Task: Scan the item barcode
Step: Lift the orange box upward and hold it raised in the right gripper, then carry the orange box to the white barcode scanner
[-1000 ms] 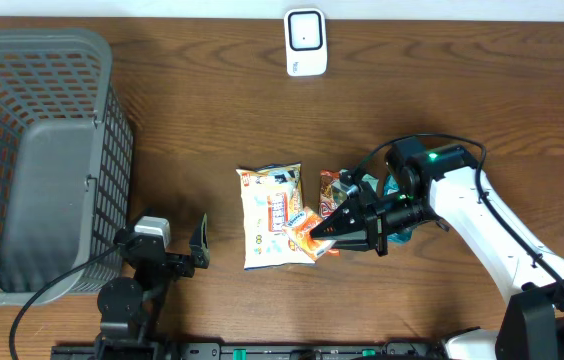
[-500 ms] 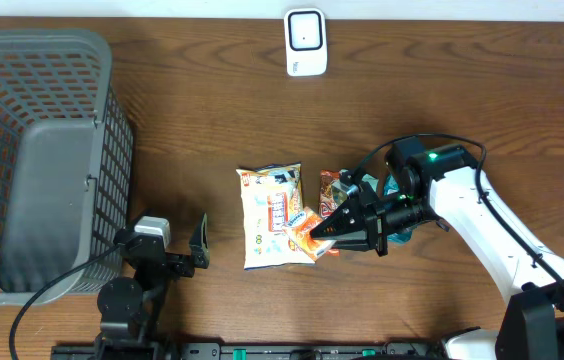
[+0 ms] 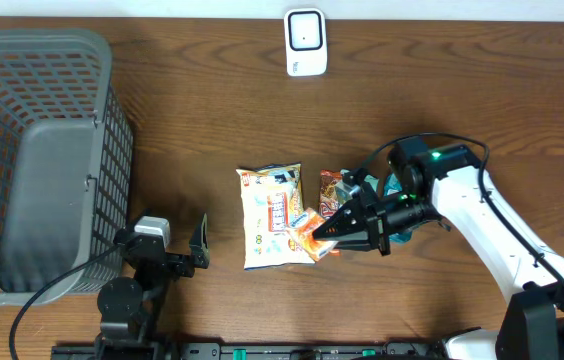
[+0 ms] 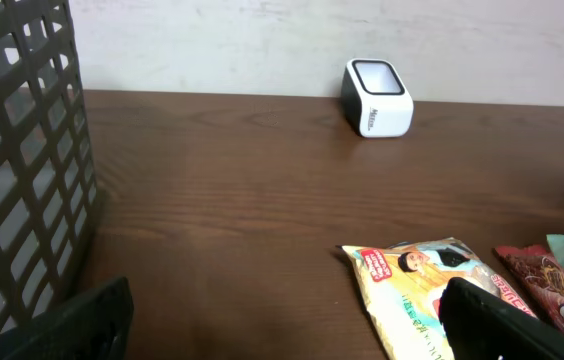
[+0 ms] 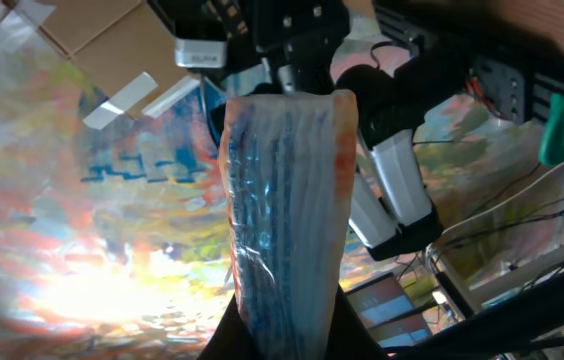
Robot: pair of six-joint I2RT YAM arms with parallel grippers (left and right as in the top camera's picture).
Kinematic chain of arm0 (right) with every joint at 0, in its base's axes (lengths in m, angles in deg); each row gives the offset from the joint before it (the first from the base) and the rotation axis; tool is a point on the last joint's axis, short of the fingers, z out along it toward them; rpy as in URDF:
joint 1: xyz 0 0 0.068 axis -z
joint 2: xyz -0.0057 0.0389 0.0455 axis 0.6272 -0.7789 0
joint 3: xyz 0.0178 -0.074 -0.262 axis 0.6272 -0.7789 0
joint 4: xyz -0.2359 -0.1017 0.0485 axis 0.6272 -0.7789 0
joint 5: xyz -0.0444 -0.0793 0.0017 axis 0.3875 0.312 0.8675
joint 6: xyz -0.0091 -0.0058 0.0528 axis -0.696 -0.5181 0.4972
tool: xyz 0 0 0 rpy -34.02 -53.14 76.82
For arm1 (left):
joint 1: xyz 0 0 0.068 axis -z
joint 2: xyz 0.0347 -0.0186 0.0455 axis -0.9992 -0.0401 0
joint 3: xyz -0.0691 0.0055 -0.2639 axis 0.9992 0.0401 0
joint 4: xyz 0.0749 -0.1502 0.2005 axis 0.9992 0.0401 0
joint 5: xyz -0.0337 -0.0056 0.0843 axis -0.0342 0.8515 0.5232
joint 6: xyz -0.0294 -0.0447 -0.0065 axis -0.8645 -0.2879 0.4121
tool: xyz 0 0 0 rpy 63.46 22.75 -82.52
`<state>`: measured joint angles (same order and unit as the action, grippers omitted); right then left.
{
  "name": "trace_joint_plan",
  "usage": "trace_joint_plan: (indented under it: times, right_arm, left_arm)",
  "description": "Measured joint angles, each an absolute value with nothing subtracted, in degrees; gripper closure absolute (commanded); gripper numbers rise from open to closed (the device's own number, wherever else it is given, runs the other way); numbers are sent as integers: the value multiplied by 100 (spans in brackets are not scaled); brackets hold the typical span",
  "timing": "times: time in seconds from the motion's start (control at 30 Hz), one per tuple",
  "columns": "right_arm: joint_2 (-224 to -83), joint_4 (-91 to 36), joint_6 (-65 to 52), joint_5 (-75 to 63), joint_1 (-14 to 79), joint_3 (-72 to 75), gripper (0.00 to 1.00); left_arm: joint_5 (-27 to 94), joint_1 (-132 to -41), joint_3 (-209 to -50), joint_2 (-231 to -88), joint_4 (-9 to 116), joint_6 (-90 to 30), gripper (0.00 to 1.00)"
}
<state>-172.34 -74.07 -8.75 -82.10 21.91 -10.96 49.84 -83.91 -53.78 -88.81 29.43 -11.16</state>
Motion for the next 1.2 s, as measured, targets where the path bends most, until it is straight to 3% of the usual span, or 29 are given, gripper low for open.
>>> trace_joint_plan:
  times: [0.6,1.2]
  right_arm:
    - [-17234,-7400,-875,-7842,2298,-1096,99]
    - [-17231,-5505,435,-5012,2543,-1096,99]
  left_arm:
    - [4986,-8391,-5378,-8881,2943,-1116,2]
    - [4984,-8391,-5378,-8881,2943,-1116,2]
